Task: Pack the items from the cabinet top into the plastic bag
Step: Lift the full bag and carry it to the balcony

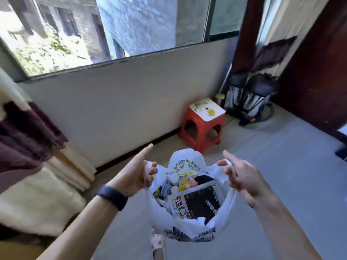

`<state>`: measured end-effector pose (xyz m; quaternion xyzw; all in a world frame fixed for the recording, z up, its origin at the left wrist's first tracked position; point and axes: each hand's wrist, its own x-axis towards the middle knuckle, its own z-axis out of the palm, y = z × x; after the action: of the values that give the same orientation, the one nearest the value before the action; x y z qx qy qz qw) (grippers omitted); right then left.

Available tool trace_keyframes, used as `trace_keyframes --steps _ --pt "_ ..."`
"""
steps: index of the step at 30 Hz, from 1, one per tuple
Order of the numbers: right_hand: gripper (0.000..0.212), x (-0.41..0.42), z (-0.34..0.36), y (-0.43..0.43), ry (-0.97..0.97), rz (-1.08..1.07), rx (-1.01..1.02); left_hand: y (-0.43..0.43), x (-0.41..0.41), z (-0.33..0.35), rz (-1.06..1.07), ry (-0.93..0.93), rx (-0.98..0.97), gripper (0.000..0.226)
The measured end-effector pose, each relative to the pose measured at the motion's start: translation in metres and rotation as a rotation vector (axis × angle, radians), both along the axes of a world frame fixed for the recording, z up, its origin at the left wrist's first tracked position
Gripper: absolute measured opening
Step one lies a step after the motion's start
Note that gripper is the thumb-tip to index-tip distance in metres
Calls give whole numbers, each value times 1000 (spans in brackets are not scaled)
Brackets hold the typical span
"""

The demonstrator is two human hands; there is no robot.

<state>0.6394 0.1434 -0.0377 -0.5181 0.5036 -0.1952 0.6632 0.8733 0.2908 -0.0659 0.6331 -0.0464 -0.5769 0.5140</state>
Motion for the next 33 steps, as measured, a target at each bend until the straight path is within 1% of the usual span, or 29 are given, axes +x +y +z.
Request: trace_keyframes --steps 3,6,9,11,13,15,18,22,24,27,33 --pt "43 -16 -4 -52 20 -169 -11 -81 10 -2 -143 9 2 55" --pt "43 -27 -9 -103 -11 -291 -27 -158 22 -7 -285 24 -43 55" --pt "42 -33 -11 -142 0 -398 -22 -225 27 -5 -400 16 -24 55" --pt "43 -30 -16 -177 -30 -437 -34 -274 33 -11 -450 29 -45 54" --pt "44 -24 -21 -214 -16 -488 -23 -318 41 -13 -468 8 -3 53" --pt "45 -17 -29 -259 -53 -474 -25 -363 48 -19 -482 28 -10 52" --pt "45 -3 -36 -334 -39 -423 -19 -431 59 -21 -424 36 25 50" --pt "45 13 -31 -433 -14 -279 4 -513 74 -11 -340 37 38 46" --pt "44 30 -26 -486 -32 -188 -19 -549 88 -12 -288 47 -19 45" --pt "44 68 -15 -549 16 -113 -53 -585 110 -7 -189 38 -20 44" --pt "38 150 -16 -673 -16 -37 -103 -658 169 -24 -61 48 -85 48"
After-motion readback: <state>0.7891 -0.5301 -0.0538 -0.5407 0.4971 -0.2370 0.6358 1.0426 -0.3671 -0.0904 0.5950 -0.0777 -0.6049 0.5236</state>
